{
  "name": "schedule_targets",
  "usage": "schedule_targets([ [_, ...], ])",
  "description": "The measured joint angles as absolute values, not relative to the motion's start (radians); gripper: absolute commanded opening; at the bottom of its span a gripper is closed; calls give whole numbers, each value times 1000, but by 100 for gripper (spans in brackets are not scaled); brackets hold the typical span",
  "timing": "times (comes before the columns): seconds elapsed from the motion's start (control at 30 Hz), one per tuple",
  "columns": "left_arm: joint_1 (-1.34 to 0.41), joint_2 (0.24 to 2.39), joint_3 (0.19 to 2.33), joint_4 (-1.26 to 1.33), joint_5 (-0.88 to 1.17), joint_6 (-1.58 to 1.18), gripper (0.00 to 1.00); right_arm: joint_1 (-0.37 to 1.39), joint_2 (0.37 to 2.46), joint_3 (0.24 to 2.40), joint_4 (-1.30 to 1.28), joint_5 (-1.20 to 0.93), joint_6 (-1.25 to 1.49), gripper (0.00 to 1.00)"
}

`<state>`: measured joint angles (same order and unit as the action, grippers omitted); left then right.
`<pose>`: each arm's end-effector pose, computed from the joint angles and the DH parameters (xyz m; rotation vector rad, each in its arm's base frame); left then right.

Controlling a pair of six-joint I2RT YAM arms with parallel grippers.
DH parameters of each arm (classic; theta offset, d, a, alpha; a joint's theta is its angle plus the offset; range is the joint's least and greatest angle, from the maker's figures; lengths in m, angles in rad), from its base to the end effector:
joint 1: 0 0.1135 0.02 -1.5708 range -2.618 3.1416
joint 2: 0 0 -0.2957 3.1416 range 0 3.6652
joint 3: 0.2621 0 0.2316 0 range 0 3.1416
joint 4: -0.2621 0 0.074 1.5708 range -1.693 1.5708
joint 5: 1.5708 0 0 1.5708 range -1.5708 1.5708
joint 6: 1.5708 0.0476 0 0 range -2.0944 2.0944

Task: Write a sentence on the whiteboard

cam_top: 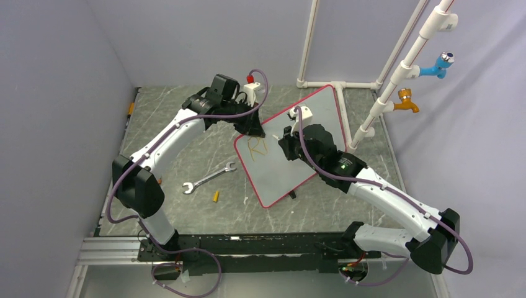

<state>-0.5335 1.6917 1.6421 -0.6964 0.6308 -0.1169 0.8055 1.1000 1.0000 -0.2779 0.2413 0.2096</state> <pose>0.2997 -0.2096 0.3796 0.8131 2.2268 -1.0537 0.1649 0.1552 0.3701 -0.4203 1.9170 0.4382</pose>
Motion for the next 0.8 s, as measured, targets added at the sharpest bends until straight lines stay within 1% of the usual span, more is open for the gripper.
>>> schedule_targets([
  [0.8,-529,1691,1636,-697,632,-117,0,801,1113,1000,-267,175,213,0],
])
